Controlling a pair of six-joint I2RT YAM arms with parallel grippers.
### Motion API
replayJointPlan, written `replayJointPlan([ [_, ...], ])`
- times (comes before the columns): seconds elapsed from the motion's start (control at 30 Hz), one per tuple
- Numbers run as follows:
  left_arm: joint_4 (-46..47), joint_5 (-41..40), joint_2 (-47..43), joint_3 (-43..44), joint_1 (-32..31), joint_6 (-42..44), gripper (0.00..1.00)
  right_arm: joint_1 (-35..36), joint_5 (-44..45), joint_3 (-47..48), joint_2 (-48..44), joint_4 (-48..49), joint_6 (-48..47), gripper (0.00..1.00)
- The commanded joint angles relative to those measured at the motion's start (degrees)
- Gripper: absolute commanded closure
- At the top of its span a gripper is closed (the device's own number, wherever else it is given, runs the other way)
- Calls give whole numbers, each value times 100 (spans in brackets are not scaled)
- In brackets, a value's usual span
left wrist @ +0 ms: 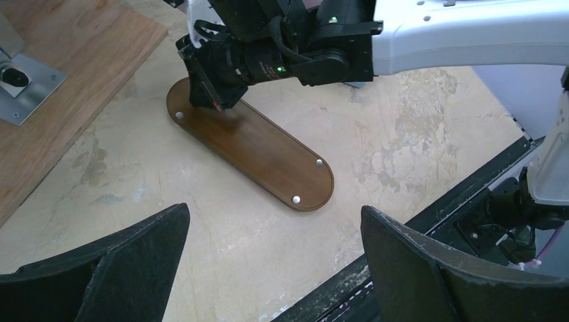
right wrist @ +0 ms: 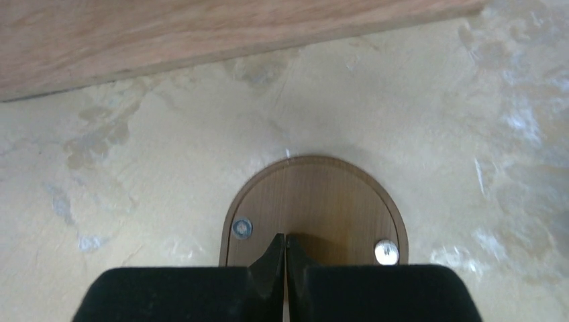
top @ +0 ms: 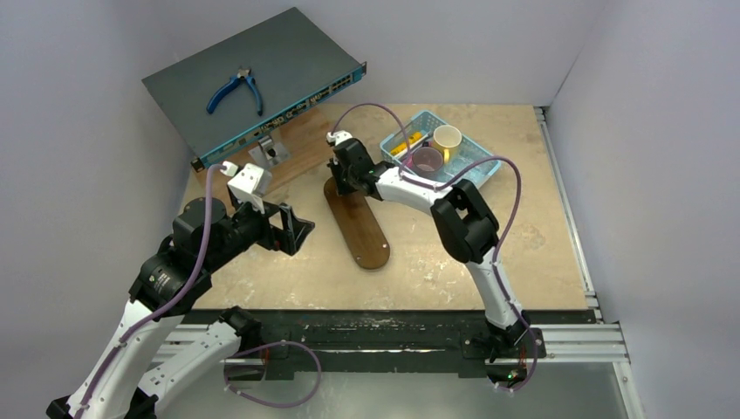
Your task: Prepare toiletry sets of a toothbrush and toothpaste on the tray
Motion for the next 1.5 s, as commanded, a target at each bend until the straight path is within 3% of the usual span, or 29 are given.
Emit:
replayJointPlan([
  [0.0,128,-78,-49,-26,-5,111,2,30,303,-366,-763,448,2,100],
  [0.23,127,-93,-67,-26,-4,113,2,22,1199,-384,-904,323,449,100],
  [0.63,128,-111,-90,-30,-5,113,2,-111,1959,725,65,-401,991,100],
  [1.13,130,-79,-84,-24,-1,112,2,-251,1825,638,341,-436,875,100],
  [1.47,115,-80,-92,-26,-5,113,2,-242,978,262,144,-104,513,100],
])
